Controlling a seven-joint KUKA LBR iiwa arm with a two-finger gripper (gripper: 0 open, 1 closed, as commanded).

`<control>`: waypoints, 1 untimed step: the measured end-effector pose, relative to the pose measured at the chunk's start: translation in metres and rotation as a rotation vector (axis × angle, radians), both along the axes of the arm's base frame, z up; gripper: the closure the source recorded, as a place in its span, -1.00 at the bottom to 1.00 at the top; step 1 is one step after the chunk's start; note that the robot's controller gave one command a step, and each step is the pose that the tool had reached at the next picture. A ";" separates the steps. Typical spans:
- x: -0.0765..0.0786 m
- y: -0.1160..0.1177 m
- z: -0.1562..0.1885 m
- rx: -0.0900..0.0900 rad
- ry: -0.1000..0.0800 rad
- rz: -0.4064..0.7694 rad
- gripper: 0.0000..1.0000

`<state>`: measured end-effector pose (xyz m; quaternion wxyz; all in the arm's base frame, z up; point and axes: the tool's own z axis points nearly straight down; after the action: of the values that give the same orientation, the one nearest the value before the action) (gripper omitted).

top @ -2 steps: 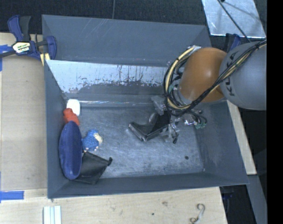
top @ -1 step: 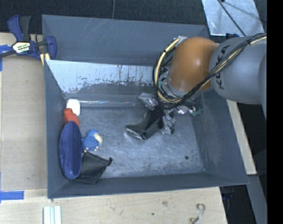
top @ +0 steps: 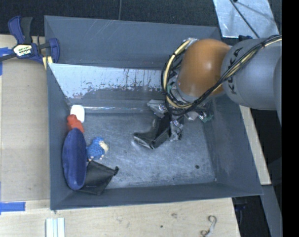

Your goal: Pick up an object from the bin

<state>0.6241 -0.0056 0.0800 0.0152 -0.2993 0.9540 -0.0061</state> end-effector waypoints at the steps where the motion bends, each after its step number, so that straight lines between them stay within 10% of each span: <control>1: -0.020 -0.003 0.118 0.002 0.028 0.004 1.00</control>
Offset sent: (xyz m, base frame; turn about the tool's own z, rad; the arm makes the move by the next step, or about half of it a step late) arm -0.0204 -0.0019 0.1161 -0.0067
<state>0.6041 -0.0085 0.1983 0.0019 -0.3011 0.9536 -0.0011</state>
